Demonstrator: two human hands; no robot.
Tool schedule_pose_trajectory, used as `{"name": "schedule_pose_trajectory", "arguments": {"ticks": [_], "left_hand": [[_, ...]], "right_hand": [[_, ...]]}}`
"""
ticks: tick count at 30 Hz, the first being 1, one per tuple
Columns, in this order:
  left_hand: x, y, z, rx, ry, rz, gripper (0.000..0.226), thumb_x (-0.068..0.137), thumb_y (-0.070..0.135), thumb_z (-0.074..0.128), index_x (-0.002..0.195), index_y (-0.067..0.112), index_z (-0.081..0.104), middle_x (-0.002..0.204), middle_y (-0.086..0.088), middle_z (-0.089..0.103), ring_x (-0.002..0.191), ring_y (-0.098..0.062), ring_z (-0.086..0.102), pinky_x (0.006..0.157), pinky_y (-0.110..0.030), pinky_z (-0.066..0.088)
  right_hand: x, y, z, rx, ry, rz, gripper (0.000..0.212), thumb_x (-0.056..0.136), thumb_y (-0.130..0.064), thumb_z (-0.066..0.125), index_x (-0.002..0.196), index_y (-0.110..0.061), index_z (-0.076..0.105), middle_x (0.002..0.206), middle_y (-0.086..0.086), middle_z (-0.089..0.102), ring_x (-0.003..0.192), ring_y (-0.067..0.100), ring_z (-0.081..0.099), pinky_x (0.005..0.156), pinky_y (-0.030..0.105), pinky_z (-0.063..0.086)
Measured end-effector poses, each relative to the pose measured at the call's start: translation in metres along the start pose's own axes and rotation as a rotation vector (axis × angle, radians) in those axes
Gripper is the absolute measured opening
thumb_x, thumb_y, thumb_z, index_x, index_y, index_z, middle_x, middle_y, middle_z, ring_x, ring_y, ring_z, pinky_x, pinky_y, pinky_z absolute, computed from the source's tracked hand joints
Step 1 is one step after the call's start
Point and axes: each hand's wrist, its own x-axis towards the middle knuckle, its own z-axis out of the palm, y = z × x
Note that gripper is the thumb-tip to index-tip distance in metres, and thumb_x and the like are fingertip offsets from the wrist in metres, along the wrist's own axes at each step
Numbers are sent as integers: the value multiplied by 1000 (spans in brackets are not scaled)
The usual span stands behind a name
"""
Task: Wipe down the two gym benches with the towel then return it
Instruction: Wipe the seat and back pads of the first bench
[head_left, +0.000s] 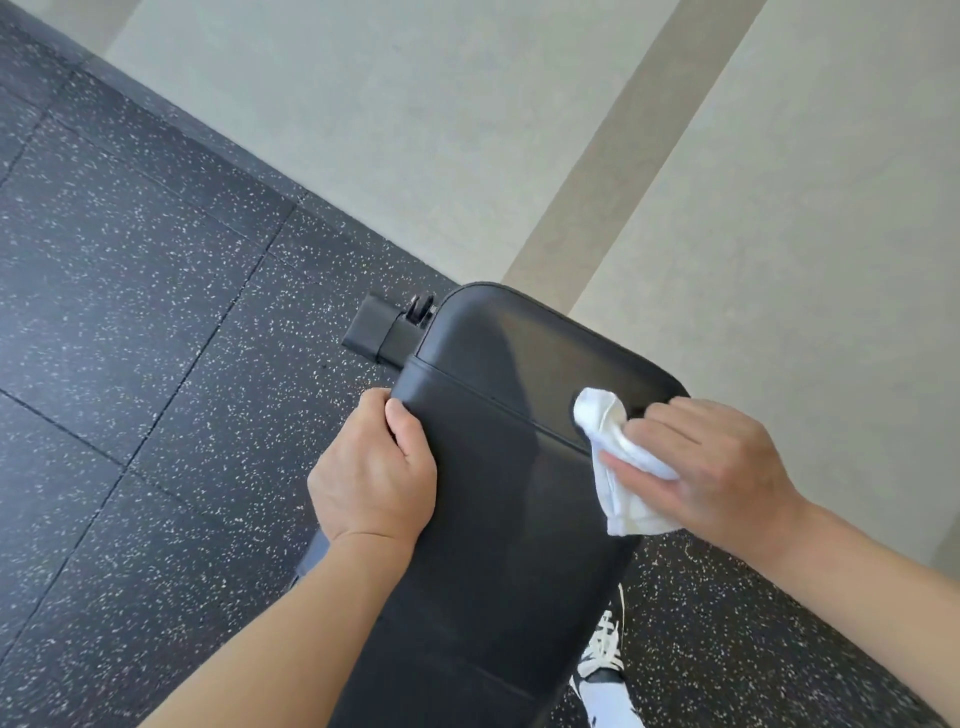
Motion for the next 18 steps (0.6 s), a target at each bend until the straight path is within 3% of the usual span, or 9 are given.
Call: {"name": "schedule_pose_trajectory", "arguments": {"ticks": [7,9,12,14,18], "left_hand": [[1,2,-3,-23,-22,-1,37,97,46,17,97,28,49,72,12,47,67,-27,42,63,-37,30],[2,2,-5,-31,-36,-9,34,96,47,16,91,29,44,70,12,44,65,-25,40,62,-36,29],[3,2,-6,-31,-48,-17,35,94,49,13,82,25,36,66,9,38,63,-25,39,60,-37,29],[3,1,-6,-39,-55,-20,34,93,49,13,82,25,34,67,9,37,63,-26,39,60,-37,30],[4,1,-6,-52,-76,-14,37,94,49,13,88,26,42,76,8,51,70,-31,54,61,-37,31]], "right_hand": [[133,-61,53,70,138,98,30,90,-30,74,70,-14,58,63,2,51,56,25,50,49,36,39],[177,-79,68,102,35,65,26,82,-31,78,70,-17,60,64,1,56,58,26,56,50,31,33],[230,-95,88,-8,-364,6,32,83,-32,71,65,-20,47,61,-4,48,66,30,60,56,29,29],[249,-98,97,-99,-577,-59,34,83,-30,64,62,-20,39,60,-6,40,64,27,54,56,30,30],[257,-75,92,-13,-634,-62,30,83,-37,57,61,-19,48,59,-7,46,58,21,48,50,26,26]]}}
